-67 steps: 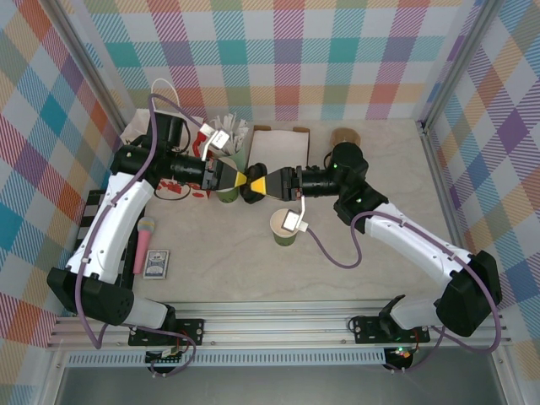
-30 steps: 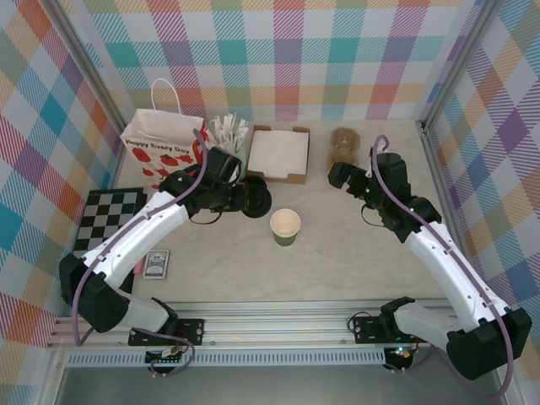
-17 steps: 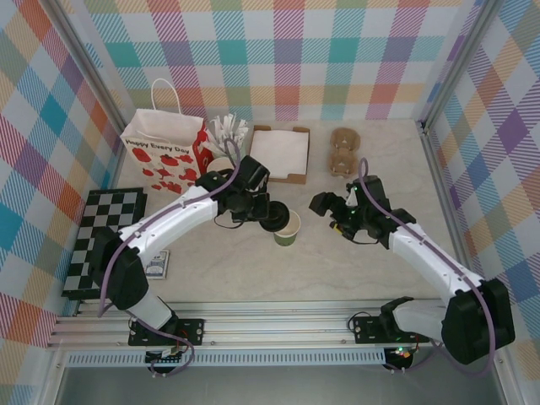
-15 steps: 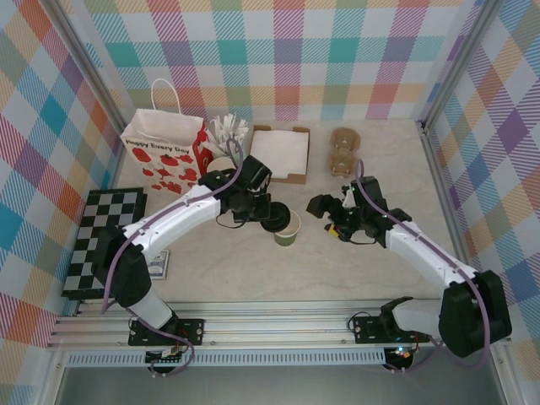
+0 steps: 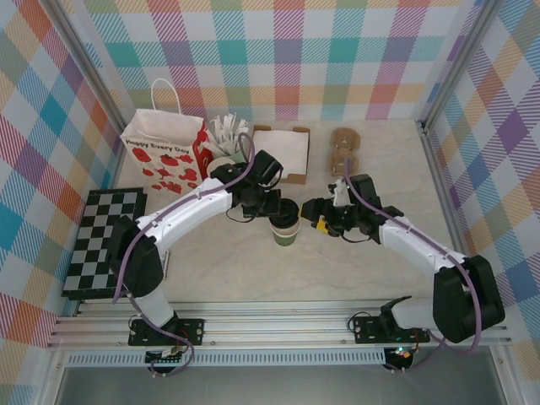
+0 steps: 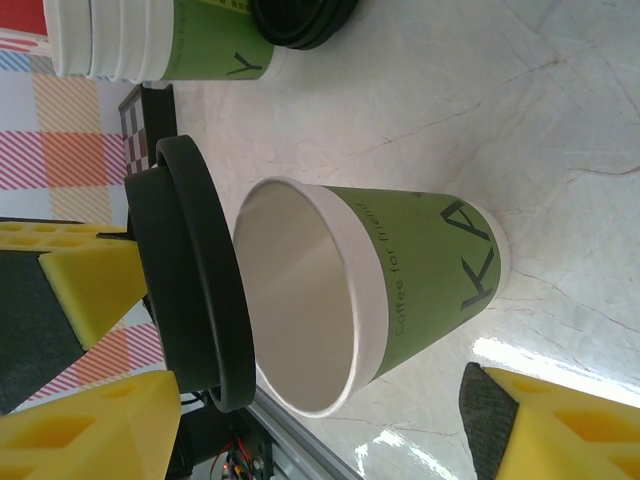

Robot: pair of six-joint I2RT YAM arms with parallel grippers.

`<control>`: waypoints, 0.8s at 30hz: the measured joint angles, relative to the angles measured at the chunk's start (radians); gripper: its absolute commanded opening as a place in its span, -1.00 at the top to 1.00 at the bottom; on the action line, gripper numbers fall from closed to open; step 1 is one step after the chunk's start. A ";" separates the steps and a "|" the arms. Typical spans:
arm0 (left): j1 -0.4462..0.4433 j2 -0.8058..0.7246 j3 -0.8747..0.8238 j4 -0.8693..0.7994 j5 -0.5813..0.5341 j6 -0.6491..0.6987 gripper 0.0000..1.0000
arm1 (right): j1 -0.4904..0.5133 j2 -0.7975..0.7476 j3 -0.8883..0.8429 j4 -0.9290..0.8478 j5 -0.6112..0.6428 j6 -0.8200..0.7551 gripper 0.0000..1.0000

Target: Pack the takeout coffee

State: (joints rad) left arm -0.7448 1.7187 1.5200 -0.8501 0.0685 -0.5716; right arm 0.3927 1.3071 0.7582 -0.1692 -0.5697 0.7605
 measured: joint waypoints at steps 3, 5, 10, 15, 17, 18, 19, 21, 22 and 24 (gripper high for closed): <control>-0.005 0.013 0.014 -0.029 -0.005 0.011 1.00 | 0.000 0.017 0.000 0.008 -0.008 -0.007 -0.38; -0.012 0.017 0.020 -0.041 -0.007 0.015 1.00 | 0.000 0.021 0.000 0.012 -0.010 -0.012 -0.35; -0.021 0.023 0.020 -0.041 0.000 0.019 1.00 | 0.000 0.021 -0.002 0.014 -0.012 -0.013 -0.28; -0.021 0.040 0.029 -0.048 0.000 0.035 1.00 | 0.000 0.021 -0.013 0.018 -0.012 -0.013 -0.22; -0.021 0.048 0.037 -0.057 0.000 0.044 1.00 | 0.000 0.021 -0.013 0.019 -0.012 -0.013 -0.20; -0.021 0.052 0.041 -0.061 0.001 0.047 1.00 | 0.000 0.021 -0.013 0.019 -0.014 -0.013 -0.20; -0.021 0.054 0.043 -0.063 0.001 0.049 1.00 | 0.000 0.022 -0.014 0.019 -0.016 -0.012 -0.19; -0.021 0.061 0.047 -0.065 0.002 0.056 1.00 | 0.000 0.023 -0.018 0.020 -0.018 -0.011 -0.16; -0.021 0.064 0.049 -0.064 0.002 0.062 1.00 | 0.001 0.023 -0.021 0.019 -0.018 -0.010 -0.14; -0.021 0.071 0.055 -0.068 0.002 0.068 1.00 | 0.001 0.023 -0.027 0.019 -0.019 -0.010 -0.11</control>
State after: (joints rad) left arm -0.7654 1.7893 1.5749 -0.9180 0.0700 -0.5034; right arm 0.3935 1.3300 0.7311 -0.1505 -0.5884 0.7509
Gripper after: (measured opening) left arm 0.059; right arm 0.565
